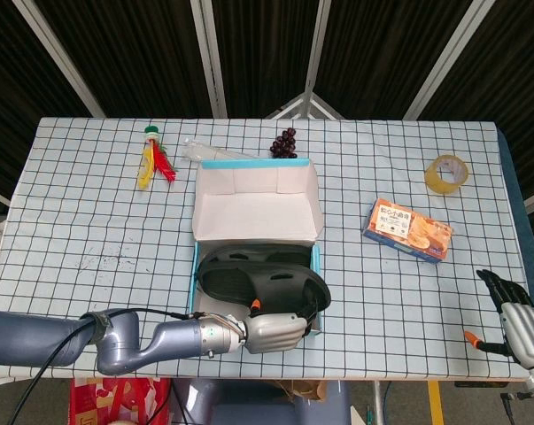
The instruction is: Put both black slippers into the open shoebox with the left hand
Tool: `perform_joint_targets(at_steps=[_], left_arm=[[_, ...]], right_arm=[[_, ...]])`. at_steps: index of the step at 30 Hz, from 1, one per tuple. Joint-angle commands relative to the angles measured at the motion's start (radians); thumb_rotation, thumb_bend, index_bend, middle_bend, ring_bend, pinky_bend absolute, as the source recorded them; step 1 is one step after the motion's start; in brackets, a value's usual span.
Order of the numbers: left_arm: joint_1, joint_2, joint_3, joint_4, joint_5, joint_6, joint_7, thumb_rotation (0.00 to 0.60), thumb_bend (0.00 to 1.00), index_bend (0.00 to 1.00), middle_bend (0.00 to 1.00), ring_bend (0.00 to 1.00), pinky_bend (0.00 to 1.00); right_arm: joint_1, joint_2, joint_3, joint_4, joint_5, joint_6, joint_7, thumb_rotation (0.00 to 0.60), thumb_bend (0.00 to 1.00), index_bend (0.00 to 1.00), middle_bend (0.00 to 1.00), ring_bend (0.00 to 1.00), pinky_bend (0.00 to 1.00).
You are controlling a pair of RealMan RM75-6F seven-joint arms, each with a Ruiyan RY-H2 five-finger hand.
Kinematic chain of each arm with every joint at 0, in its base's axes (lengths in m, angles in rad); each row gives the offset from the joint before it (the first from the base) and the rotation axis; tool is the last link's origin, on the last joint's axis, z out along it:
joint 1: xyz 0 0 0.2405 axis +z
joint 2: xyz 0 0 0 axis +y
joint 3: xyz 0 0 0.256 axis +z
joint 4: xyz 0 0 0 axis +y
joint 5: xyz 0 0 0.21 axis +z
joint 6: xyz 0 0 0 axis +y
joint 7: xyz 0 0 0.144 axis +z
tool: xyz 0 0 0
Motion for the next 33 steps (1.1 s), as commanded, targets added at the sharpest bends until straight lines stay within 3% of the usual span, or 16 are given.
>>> perform_joint_targets(at_steps=[1,33], left_arm=[[-0.004,-0.006,0.005,0.007,0.011,0.008,-0.012,0.6,0.43,0.56,0.62,0.31,0.34],[-0.009,-0.054,0.056,0.051,-0.016,0.004,-0.083,0.6,0.43,0.55,0.62,0.31,0.35]], right_arm=[[0.0,0.001,0.0,0.0,0.0,0.001,0.001,0.6,0.22,0.01,0.07,0.09,0.07],[-0.004,0.001,0.0,0.002,-0.001,0.006,0.006,0.6,0.22,0.01,0.07,0.09,0.07]])
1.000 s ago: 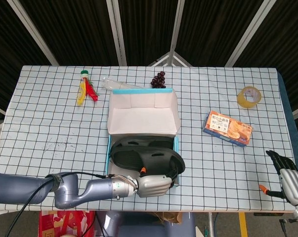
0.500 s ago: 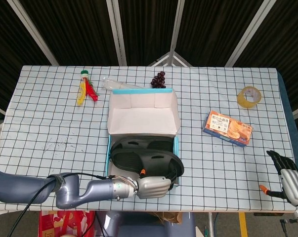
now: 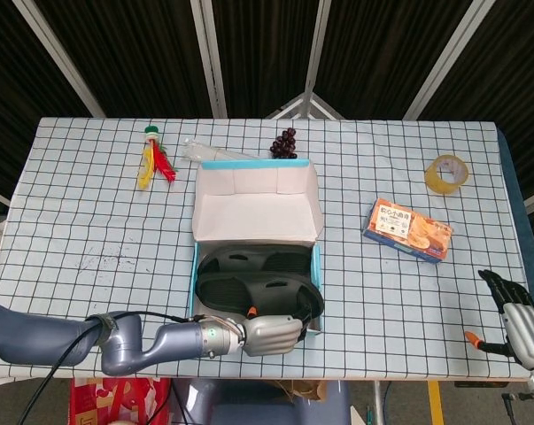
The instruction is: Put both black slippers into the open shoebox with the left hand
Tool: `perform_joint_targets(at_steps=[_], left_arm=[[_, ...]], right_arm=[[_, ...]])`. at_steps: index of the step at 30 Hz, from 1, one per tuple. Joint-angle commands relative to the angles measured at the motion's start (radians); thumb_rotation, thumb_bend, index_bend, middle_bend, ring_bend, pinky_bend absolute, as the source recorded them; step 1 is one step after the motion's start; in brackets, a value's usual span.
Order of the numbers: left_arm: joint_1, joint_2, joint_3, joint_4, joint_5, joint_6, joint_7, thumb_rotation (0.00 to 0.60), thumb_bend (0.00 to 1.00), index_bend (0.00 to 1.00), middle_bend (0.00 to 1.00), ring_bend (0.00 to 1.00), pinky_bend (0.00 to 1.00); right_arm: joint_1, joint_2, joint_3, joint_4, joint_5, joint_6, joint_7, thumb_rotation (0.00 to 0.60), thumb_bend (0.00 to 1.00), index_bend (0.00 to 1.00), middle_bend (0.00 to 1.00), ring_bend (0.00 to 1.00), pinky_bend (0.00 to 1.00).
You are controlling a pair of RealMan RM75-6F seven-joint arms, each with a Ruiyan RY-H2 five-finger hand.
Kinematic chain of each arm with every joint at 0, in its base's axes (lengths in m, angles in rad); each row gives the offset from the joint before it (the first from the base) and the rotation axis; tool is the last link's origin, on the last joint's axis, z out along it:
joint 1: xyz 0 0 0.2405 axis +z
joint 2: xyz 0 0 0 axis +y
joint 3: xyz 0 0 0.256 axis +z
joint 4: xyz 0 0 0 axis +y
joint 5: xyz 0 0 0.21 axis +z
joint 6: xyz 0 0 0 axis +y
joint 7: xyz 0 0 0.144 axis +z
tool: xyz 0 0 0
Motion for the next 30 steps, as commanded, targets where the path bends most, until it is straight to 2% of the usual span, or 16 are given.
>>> perform_joint_targets(at_steps=[1,19,30], left_arm=[[-0.001,-0.004,0.004,0.003,-0.005,-0.001,-0.003,0.6,0.43,0.55,0.62,0.31,0.35],[0.027,-0.019,0.048,-0.018,-0.042,0.024,0.021,0.6,0.43,0.54,0.62,0.31,0.37],[0.042,-0.037,0.063,-0.013,-0.109,0.04,0.004,0.6,0.43,0.53,0.62,0.31,0.4]], right_arm=[[-0.001,0.0,0.0,0.0,-0.001,0.001,0.0,0.6,0.22,0.01,0.07,0.1,0.07],[0.0,-0.001,0.001,0.002,0.002,-0.002,-0.002,0.6,0.22,0.01,0.07,0.1,0.07],[-0.001,-0.003,0.001,0.001,0.004,-0.002,-0.005,0.6,0.22,0.01,0.07,0.1,0.07]])
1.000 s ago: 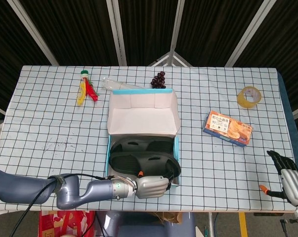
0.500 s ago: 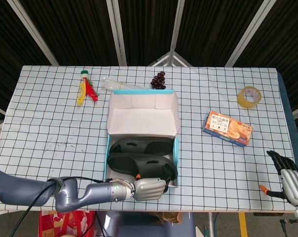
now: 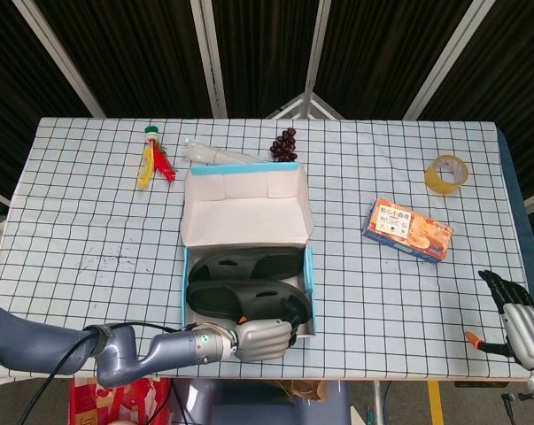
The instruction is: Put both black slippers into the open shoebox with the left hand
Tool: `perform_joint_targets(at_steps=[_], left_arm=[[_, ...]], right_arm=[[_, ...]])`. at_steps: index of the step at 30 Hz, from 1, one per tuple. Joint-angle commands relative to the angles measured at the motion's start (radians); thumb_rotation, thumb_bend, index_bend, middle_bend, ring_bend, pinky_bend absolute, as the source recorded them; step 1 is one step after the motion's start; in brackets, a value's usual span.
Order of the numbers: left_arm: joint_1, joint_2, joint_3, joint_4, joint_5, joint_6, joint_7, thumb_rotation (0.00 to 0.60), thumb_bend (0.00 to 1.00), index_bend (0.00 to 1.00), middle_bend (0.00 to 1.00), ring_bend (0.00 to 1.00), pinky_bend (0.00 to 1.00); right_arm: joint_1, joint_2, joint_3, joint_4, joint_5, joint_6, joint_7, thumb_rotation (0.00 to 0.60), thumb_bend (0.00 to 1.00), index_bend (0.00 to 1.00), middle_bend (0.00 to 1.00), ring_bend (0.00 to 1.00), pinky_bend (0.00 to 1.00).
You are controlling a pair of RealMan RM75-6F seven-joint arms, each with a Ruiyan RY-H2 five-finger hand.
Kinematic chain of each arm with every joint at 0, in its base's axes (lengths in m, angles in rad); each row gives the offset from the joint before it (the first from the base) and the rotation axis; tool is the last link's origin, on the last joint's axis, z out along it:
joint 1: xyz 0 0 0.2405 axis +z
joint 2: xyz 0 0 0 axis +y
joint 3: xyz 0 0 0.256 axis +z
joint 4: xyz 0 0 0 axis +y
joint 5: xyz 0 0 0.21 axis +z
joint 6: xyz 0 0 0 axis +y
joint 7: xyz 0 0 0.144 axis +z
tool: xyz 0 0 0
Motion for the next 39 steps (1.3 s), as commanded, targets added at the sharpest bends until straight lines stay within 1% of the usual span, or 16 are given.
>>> perform_joint_targets(at_steps=[1,11,25,39], left_arm=[[0.002,-0.006,0.001,0.006,-0.016,0.006,-0.01,0.6,0.43,0.53,0.62,0.31,0.41],[-0.007,-0.02,0.008,0.024,-0.043,0.015,-0.026,0.6,0.43,0.52,0.61,0.3,0.41],[-0.019,-0.034,0.038,0.034,-0.084,0.013,-0.018,0.6,0.44,0.51,0.6,0.3,0.43],[-0.046,-0.061,0.062,0.056,-0.151,0.007,-0.005,0.6,0.44,0.5,0.59,0.29,0.44]], right_arm=[[0.001,0.0,0.0,0.0,0.001,-0.001,-0.001,0.6,0.22,0.01,0.07,0.1,0.07],[0.001,-0.001,0.001,-0.002,0.006,-0.003,-0.009,0.6,0.22,0.01,0.07,0.09,0.07],[-0.001,-0.002,0.002,-0.004,0.008,-0.001,-0.012,0.6,0.22,0.01,0.07,0.1,0.07],[-0.004,-0.002,0.003,-0.005,0.01,0.002,-0.014,0.6,0.22,0.01,0.07,0.1,0.07]])
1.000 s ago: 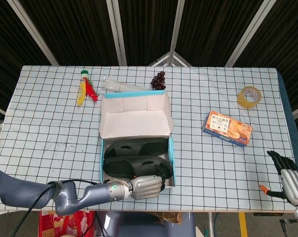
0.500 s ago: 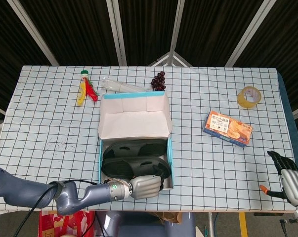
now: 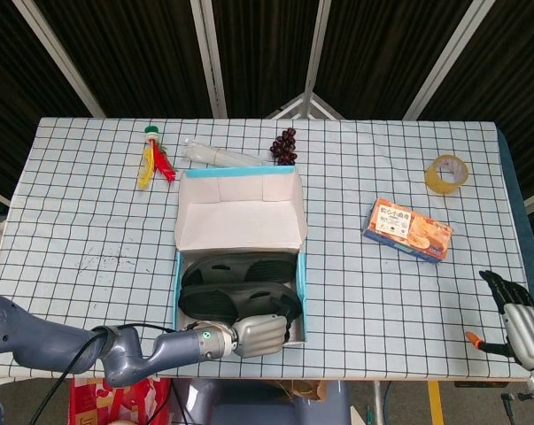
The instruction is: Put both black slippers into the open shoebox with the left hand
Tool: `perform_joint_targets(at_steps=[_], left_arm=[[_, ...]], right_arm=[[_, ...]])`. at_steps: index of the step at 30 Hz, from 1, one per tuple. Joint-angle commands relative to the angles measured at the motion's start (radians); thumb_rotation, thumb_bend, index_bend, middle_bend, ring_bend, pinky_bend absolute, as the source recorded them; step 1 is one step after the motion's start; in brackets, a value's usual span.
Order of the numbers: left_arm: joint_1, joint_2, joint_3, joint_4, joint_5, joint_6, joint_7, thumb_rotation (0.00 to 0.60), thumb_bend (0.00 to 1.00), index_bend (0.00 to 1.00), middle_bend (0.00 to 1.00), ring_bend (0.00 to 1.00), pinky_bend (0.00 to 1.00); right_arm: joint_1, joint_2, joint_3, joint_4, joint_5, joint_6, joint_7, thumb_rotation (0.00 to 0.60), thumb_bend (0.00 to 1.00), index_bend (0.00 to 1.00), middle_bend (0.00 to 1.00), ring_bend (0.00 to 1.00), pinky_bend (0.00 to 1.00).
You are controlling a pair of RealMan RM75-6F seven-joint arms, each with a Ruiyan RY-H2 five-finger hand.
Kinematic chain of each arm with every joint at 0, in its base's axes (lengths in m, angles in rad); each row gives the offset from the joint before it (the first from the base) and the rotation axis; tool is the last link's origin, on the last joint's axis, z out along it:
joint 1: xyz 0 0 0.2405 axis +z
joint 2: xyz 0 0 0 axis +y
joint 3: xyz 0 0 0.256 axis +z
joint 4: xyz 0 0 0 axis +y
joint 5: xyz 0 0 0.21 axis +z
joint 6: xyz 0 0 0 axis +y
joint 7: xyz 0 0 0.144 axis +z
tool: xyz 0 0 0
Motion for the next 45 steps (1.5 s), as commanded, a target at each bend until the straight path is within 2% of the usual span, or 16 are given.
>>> perform_joint_targets(at_steps=[1,17,30,45], left_arm=[[-0.007,-0.008,0.009,0.007,-0.01,-0.003,0.001,0.6,0.44,0.49,0.59,0.29,0.44],[-0.036,-0.029,0.028,0.045,-0.037,0.013,-0.002,0.6,0.44,0.47,0.58,0.28,0.44],[-0.048,-0.018,0.03,0.041,-0.035,0.057,0.02,0.6,0.37,0.35,0.45,0.23,0.44],[-0.062,0.007,0.048,0.002,-0.118,0.097,0.104,0.598,0.35,0.29,0.37,0.21,0.44]], right_arm=[[0.0,0.0,0.0,0.0,0.0,0.0,-0.001,0.6,0.22,0.01,0.07,0.1,0.07],[-0.002,-0.001,0.0,-0.001,-0.001,0.002,-0.001,0.6,0.22,0.01,0.07,0.09,0.07],[-0.002,-0.001,0.001,-0.002,0.003,-0.001,-0.004,0.6,0.22,0.01,0.07,0.09,0.07],[-0.003,0.0,-0.001,-0.006,0.003,-0.002,-0.006,0.6,0.22,0.01,0.07,0.1,0.07]])
